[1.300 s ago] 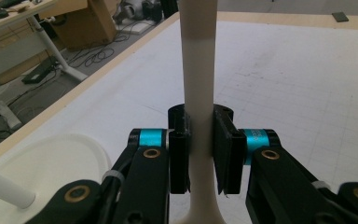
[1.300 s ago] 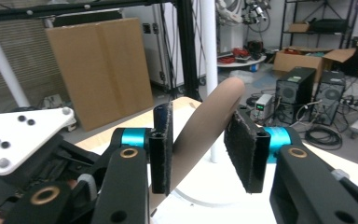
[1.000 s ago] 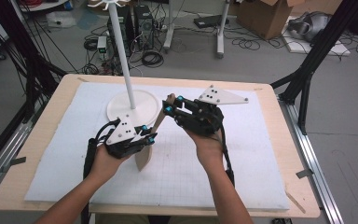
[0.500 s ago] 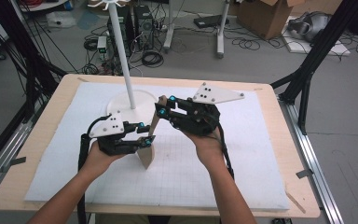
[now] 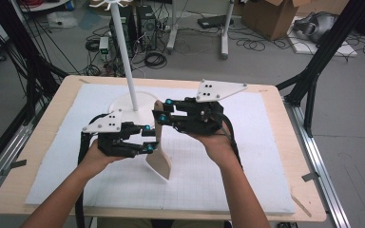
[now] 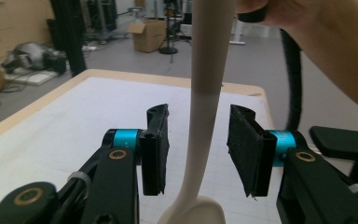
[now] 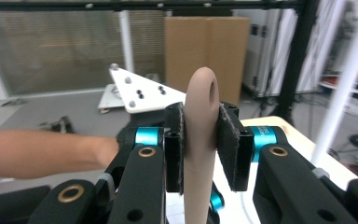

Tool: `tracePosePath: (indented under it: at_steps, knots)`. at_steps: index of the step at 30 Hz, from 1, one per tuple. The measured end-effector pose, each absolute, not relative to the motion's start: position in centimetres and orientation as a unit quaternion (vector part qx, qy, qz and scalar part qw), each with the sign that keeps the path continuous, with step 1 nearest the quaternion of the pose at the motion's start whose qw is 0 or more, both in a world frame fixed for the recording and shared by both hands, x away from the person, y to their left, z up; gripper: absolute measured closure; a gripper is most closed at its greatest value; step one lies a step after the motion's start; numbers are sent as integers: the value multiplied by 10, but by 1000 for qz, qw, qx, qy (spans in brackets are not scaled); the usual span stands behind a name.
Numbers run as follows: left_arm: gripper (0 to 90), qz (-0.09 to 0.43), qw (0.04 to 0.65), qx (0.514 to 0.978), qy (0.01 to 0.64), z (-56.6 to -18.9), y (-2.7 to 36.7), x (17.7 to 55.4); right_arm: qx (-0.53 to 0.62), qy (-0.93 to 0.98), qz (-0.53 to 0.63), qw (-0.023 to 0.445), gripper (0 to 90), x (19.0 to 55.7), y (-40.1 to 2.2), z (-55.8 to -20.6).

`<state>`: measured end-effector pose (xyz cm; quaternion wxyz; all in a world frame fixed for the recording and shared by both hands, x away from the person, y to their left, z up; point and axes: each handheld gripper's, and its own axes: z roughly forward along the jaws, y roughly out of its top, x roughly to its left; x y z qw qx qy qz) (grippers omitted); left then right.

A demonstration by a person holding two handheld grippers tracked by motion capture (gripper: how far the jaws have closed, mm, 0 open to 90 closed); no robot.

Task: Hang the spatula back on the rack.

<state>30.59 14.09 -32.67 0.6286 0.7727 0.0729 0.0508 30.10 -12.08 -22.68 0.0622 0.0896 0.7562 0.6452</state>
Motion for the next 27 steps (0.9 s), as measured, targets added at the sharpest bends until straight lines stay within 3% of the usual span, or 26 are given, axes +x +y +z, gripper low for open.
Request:
tracePosePath:
  at_steps: [12, 16, 23, 24, 25, 26, 27]
  knots:
    - [666, 16, 660, 750, 43, -324, 142, 305, 48, 754, 654, 14, 739, 302, -120, -221]
    - [766, 12, 658, 752, 33, -325, 140, 304, 40, 757, 652, 12, 739, 303, -117, -221]
    - [778, 32, 649, 758, 59, -323, 138, 302, 53, 754, 654, 20, 725, 305, -117, -223]
    - [778, 36, 648, 758, 67, -323, 138, 302, 62, 751, 657, 32, 665, 305, -118, -224]
    - [778, 41, 646, 759, 74, -322, 138, 302, 78, 743, 663, 49, 524, 304, -120, -224]
    - [778, 45, 646, 758, 79, -322, 139, 302, 98, 739, 663, 69, 458, 302, -122, -225]
    - [778, 51, 646, 756, 87, -322, 140, 303, 107, 737, 662, 80, 455, 302, -124, -225]
